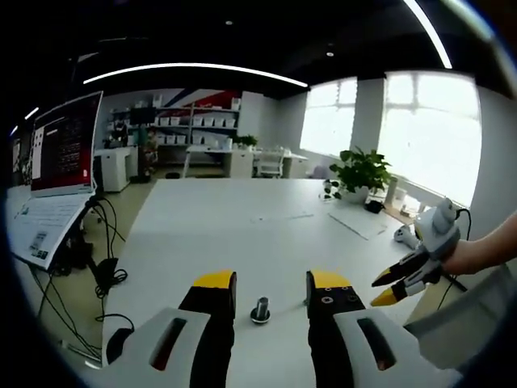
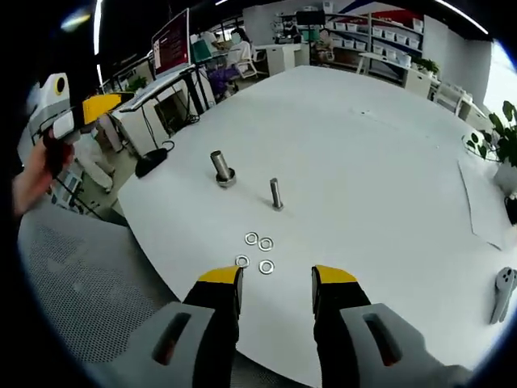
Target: Place the washer onto the threaded stud by aligning its center hole with the stud, sliding it down to the base, and recovering from edge contact or off-axis alignment until the washer reaches the visible bottom stop.
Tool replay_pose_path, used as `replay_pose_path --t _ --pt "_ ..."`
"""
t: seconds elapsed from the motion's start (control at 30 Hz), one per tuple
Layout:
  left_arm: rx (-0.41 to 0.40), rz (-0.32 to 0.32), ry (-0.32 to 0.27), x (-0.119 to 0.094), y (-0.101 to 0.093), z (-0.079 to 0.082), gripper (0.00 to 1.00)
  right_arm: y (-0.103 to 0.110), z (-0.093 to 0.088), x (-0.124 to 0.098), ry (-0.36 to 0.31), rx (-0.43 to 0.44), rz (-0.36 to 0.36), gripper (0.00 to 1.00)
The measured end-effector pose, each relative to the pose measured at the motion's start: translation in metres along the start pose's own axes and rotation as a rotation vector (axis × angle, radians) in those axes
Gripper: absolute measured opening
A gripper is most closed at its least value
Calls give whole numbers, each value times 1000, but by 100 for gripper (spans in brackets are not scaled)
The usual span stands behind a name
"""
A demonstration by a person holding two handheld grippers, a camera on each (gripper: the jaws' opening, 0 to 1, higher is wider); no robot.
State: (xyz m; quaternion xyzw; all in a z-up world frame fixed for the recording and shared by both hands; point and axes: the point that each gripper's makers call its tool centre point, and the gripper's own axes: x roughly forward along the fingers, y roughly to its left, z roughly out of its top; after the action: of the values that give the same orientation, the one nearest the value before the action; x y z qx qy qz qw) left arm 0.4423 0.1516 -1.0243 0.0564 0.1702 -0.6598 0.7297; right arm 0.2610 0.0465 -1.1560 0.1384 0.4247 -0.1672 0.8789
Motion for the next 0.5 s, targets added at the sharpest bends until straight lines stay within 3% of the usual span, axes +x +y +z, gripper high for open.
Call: replay_pose_path --t 0.4,0.5 --pt "20 -7 11 -10 -7 2 33 -4 -5 20 43 -26 -1 37" --pt "14 -8 27 -8 -4 -5 32 -5 -4 25 52 -32 1 37"
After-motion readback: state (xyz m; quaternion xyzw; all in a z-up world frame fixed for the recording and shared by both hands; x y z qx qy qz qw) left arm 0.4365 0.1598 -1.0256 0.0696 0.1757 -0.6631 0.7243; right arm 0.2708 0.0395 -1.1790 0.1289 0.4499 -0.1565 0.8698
